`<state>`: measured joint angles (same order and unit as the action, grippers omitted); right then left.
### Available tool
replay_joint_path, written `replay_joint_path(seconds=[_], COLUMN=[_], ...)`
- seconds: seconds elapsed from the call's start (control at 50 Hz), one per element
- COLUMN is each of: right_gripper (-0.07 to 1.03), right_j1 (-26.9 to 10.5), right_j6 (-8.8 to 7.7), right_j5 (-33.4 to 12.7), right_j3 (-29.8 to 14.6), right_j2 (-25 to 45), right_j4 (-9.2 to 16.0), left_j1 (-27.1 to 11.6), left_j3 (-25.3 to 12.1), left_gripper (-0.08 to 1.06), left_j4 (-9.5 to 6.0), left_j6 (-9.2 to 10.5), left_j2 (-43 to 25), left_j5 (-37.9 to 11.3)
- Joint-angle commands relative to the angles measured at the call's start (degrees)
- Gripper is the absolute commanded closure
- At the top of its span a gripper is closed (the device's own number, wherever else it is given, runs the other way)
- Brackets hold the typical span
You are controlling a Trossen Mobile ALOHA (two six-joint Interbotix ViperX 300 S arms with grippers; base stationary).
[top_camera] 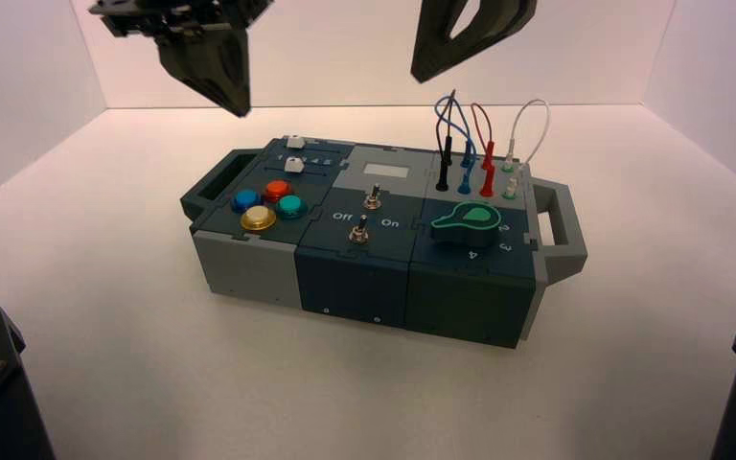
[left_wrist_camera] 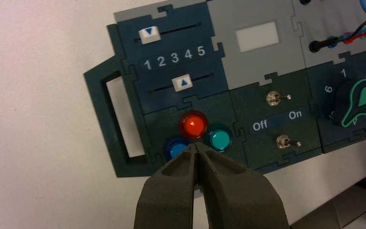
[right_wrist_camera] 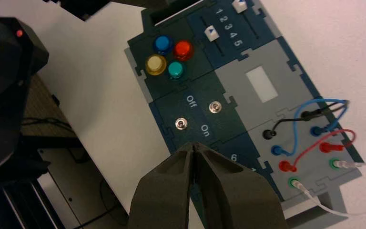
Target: Push the red button with the left gripper.
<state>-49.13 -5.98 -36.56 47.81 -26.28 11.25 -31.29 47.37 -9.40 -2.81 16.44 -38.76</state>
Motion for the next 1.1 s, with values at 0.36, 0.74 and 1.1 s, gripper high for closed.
replay_joint_path(seconds=[0.36,0.74,1.1], right_gripper=[0.98,0.98,0.98], right_j1=[-1.76,-1.76,-2.55], right_j6=[-0.35,-0.26,-0.26], right_j5=[1.41,1.32,1.23], right_j3=[-2.55,-2.55,-2.72], right_j2=[1.58,1.41,1.41], right_j4=[0.09,0.09,0.09], left_j1=[-1.23,-2.02,-2.11], left_j3=[-0.53,-0.79,-1.41], left_gripper=[1.01,1.01,1.01], left_j4=[-0.97,-1.85,-1.85], left_j6=[-0.26,-0.18,-0.18], left_j2=[-4.48,-7.29,-9.4], left_j5=[3.16,4.92,4.92])
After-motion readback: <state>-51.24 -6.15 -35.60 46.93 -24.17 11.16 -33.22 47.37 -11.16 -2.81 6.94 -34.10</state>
